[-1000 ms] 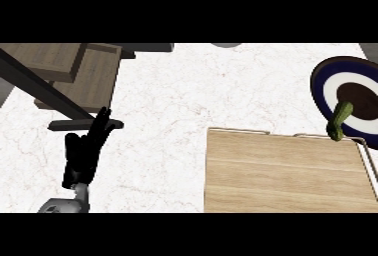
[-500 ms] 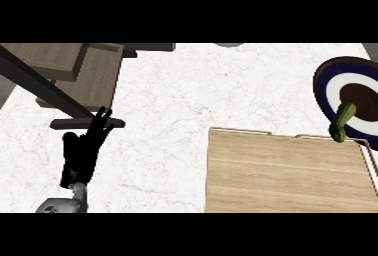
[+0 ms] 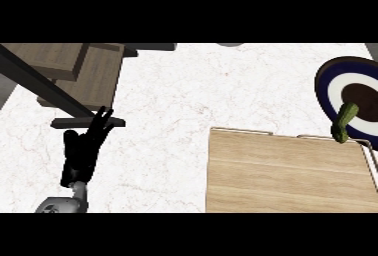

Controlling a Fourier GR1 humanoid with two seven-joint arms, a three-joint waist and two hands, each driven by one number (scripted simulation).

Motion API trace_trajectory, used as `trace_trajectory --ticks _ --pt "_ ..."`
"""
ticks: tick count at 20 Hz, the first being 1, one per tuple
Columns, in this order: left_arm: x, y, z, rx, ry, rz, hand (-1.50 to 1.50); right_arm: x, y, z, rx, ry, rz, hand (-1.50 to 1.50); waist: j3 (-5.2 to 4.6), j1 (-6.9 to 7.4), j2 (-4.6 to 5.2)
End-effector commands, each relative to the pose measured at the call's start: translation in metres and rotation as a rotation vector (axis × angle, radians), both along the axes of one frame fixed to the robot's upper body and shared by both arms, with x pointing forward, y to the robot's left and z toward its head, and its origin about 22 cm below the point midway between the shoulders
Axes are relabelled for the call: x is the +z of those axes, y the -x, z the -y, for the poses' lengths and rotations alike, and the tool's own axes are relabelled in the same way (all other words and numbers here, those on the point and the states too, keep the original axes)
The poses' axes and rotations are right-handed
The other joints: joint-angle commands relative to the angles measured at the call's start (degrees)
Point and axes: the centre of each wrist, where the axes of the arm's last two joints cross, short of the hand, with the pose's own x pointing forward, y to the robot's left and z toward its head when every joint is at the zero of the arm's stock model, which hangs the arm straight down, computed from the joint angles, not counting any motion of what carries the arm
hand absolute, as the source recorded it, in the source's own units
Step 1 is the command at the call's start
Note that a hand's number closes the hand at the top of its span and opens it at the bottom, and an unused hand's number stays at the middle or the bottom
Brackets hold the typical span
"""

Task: Pick the squash from the tray and place it in the plate

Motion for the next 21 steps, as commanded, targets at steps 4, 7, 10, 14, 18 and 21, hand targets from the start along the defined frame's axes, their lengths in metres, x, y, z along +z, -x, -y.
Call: trace_trajectory --ticks 4,7,10,14,18,21 --pt "-0.002 0.002 0.006 0.001 0.011 0.000 0.00 -0.004 0.013 0.010 0.081 -0.104 0.076 -1.50 0.01 0.24 0.21" --pt "-0.007 0.002 -0.001 -0.012 -0.003 0.002 0.00 0.008 0.016 0.017 0.074 -0.114 0.082 -1.50 -0.04 0.12 0.31" --pt "-0.003 0.003 0.000 -0.006 0.003 0.000 0.00 0.003 0.020 0.020 0.019 -0.128 0.112 -1.50 0.03 0.30 0.14" --pt "-0.005 0.000 0.011 -0.016 0.001 0.004 0.00 0.020 0.018 0.025 -0.017 -0.123 0.109 -1.50 0.08 0.57 0.60" --pt "-0.001 -0.001 0.011 -0.010 0.002 0.016 0.00 0.013 0.024 0.026 -0.047 -0.103 0.098 -1.50 0.14 0.89 0.56" --pt "0.000 -0.005 0.009 -0.015 0.011 0.009 0.00 0.014 0.026 0.028 -0.064 -0.078 0.115 -1.50 0.24 0.83 0.90"
